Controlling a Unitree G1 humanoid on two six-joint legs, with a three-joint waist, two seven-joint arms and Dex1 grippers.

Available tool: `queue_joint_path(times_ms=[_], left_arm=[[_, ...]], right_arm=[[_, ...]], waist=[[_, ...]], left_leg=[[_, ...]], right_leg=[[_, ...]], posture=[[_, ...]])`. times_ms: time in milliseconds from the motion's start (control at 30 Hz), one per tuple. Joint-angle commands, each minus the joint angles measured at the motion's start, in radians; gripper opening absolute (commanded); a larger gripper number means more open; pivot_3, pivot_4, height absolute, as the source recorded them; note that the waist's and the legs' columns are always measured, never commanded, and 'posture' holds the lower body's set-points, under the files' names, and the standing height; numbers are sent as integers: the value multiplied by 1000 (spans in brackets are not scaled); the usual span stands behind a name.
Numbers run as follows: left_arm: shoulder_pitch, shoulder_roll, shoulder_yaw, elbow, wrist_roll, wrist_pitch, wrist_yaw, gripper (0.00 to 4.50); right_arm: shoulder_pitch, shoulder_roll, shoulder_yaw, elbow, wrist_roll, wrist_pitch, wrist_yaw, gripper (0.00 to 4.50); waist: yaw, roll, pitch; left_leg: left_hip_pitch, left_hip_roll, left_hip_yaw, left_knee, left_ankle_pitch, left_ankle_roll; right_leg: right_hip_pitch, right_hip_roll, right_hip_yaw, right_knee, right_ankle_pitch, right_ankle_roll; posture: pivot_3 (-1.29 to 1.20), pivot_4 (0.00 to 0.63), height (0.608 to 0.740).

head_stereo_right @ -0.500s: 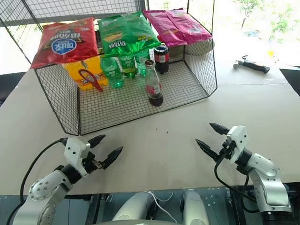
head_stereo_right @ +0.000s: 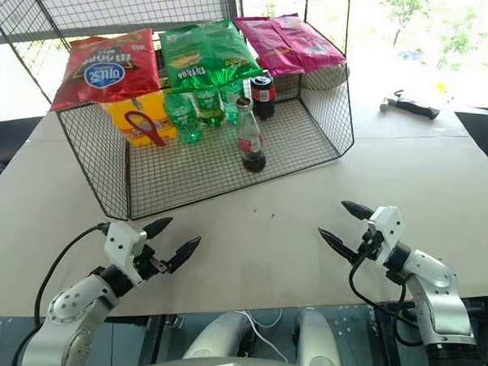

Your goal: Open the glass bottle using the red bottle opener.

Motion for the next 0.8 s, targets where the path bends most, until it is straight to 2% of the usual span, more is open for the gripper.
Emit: queue_joint_path(times_ms=[33,300,600,800], left_arm=[[5,-2,11,-34,-9,-20,0,4500],[-34,-42,37,-45,-25,-33,48,4500],[-254,-105,118,-50,-94,30,208,4500],[-442,-139,147,9,-42,25,360,4500]], right_arm=[[2,-8,-25,-10,5,-19,5,4475],[-4,-4,-12,-46,14,5,5,4475],[-96,38,54,-270,107,181,-59,4475],[-208,67,81,-381,162,292,-129,4475]], waist=[[0,0,0],[1,0,0],[0,0,0],[3,-1,0]], left_leg=[[0,0,0,0,0,0],[0,0,0,0,0,0],[0,0,-1,0,0,-1],[-2,-1,-1,0,0,-1]], right_leg=[[0,0,0,0,0,0],[0,0,0,0,0,0],[0,0,-1,1,0,0],[-1,0,-2,0,0,0]], posture=[[0,150,735],[0,150,735],[0,150,735],[0,150,735]])
